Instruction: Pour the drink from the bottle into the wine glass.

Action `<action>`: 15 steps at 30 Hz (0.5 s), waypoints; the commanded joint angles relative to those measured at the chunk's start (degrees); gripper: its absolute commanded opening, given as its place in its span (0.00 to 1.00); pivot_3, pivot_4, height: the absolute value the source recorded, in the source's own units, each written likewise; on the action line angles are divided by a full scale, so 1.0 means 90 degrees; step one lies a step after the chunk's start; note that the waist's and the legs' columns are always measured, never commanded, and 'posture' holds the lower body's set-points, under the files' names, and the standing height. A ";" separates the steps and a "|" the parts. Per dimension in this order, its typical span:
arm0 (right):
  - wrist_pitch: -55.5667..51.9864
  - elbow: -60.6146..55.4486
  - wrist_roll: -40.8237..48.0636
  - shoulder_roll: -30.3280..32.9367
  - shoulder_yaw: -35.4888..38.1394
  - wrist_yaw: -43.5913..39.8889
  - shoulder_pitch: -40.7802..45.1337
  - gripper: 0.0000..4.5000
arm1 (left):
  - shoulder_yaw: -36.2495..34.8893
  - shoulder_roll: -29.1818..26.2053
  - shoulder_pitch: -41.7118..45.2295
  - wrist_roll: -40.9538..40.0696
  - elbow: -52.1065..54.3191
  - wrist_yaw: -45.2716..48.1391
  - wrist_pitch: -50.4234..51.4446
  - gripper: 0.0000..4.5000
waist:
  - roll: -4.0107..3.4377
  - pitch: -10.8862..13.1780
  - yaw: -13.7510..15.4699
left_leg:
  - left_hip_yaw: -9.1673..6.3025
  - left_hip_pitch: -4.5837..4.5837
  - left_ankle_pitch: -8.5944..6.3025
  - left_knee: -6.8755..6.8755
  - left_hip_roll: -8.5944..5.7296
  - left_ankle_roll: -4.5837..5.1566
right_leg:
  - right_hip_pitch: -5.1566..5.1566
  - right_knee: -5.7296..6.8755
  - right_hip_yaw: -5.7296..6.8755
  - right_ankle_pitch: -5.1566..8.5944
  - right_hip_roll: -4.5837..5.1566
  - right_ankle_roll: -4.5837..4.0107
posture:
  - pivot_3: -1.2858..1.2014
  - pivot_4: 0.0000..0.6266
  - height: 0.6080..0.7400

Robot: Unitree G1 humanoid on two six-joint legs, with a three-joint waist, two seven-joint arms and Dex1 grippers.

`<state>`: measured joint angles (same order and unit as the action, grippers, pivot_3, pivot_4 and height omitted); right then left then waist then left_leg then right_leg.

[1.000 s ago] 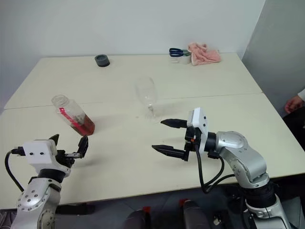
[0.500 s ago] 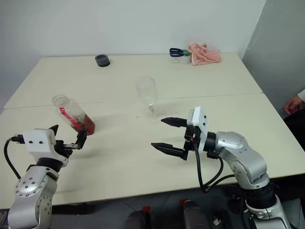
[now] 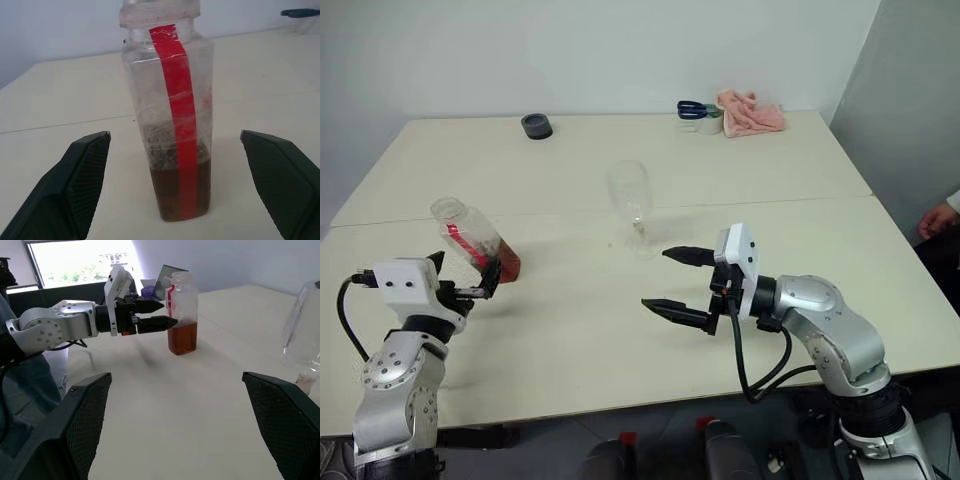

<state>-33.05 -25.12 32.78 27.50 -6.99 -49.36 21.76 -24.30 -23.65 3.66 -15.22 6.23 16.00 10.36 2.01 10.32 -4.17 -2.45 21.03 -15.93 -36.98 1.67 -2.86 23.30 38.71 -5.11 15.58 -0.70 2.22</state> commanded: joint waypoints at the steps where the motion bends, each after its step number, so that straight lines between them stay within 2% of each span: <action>1: -0.0030 -0.0198 0.0056 0.0124 0.0164 0.0091 0.0027 0.99 | 0.0054 -0.0094 0.0501 0.0036 -0.0710 0.0132 -0.0468 1.00 | 0.0000 0.0000 0.0042 | -0.0001 0.0000 0.0000 0.0000 -0.0001 0.0000 | 0.0000 0.0001 0.0001 0.0000 0.0000 0.0000 | 0.52 0.24 1.00; 9: -0.0149 -0.0201 0.0123 0.0158 0.0281 0.0284 0.0032 0.99 | 0.0335 -0.0256 0.1781 0.0228 -0.2781 0.0554 -0.1462 1.00 | 0.0001 0.0000 0.0103 | -0.0005 0.0007 0.0000 -0.0001 -0.0001 0.0000 | 0.0001 -0.0004 0.0009 -0.0002 0.0000 -0.0002 | 0.52 0.24 1.00; 12: -0.0155 -0.0227 0.0113 0.0147 0.0313 0.0359 0.0005 1.00 | 0.0368 -0.0309 0.1989 0.0224 -0.3220 0.0679 -0.1718 0.87 | 0.0000 0.0000 0.0103 | -0.0007 0.0010 0.0000 0.0000 -0.0001 0.0000 | 0.0003 -0.0007 0.0010 -0.0011 0.0000 -0.0017 | 0.52 0.24 1.00; 15: -0.0158 -0.0260 0.0128 0.0148 0.0326 0.0424 -0.0013 1.00 | 0.0371 -0.0335 0.2085 0.0192 -0.3481 0.0731 -0.1887 0.66 | 0.0000 0.0000 0.0104 | -0.0006 0.0012 0.0000 0.0001 -0.0001 0.0000 | 0.0003 -0.0010 0.0009 -0.0019 0.0003 -0.0032 | 0.52 0.24 1.00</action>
<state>-34.61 -25.08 32.83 28.70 -5.60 -45.96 21.39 -20.63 -25.60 21.73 -13.39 -24.69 22.10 -4.75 2.02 10.32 -3.24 -2.51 21.15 -15.93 -36.98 1.66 -2.86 23.32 38.62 -5.02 15.41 -0.67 1.94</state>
